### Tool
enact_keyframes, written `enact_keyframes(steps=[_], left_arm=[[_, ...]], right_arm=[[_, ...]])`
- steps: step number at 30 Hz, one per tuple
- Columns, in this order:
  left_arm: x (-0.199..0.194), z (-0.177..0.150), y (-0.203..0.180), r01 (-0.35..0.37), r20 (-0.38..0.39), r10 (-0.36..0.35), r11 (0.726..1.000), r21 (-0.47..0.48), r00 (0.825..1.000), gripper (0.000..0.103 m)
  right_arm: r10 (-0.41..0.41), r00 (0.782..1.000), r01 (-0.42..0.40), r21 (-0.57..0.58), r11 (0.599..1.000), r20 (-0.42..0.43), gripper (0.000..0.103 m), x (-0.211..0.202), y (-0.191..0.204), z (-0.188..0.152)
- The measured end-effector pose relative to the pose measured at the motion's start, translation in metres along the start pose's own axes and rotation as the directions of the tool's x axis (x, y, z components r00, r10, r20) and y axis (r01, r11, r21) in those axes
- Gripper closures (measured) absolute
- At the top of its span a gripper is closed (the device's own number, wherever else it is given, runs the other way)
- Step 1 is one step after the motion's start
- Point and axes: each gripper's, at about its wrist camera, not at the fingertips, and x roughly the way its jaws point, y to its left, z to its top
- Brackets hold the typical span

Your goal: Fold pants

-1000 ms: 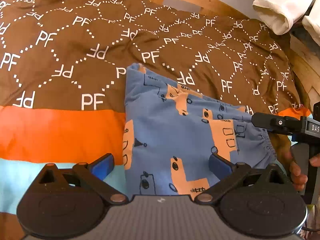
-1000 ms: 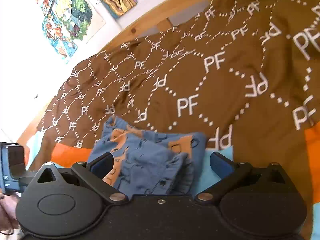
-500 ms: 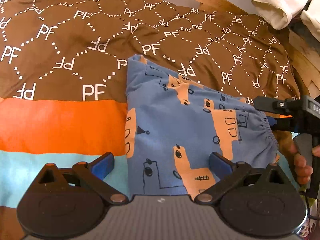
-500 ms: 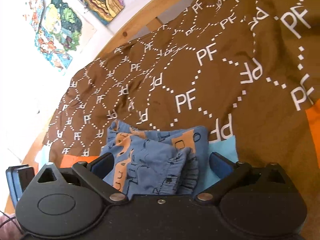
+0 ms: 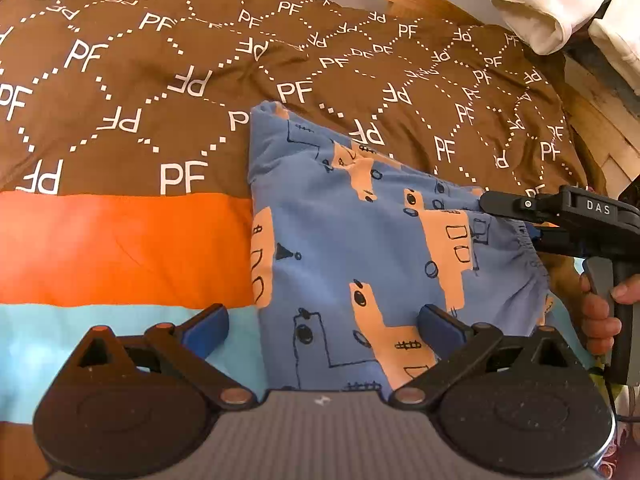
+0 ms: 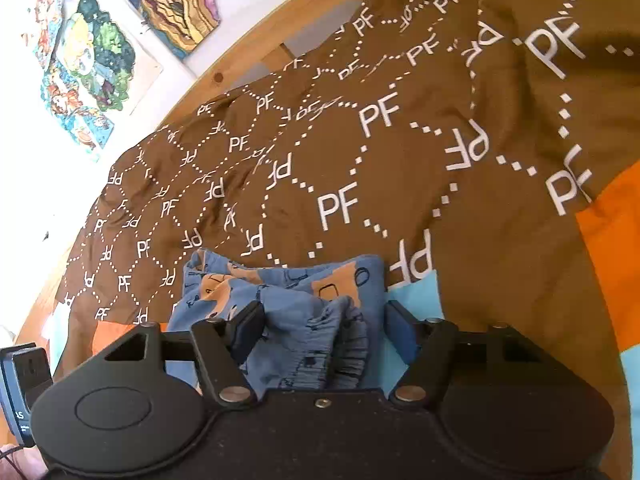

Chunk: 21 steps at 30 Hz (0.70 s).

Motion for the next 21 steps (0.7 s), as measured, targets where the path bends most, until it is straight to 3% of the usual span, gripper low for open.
enact_keyframes(steps=[21], left_arm=[[-0.0037,0.0042,-0.0011,-0.006,-0.07,0.004,1.0,-0.028,0.998,0.002]], right_arm=[[-0.037,0.999,0.037,-0.015,0.999,-0.007,0.042,0.0025,0.004,-0.0009]])
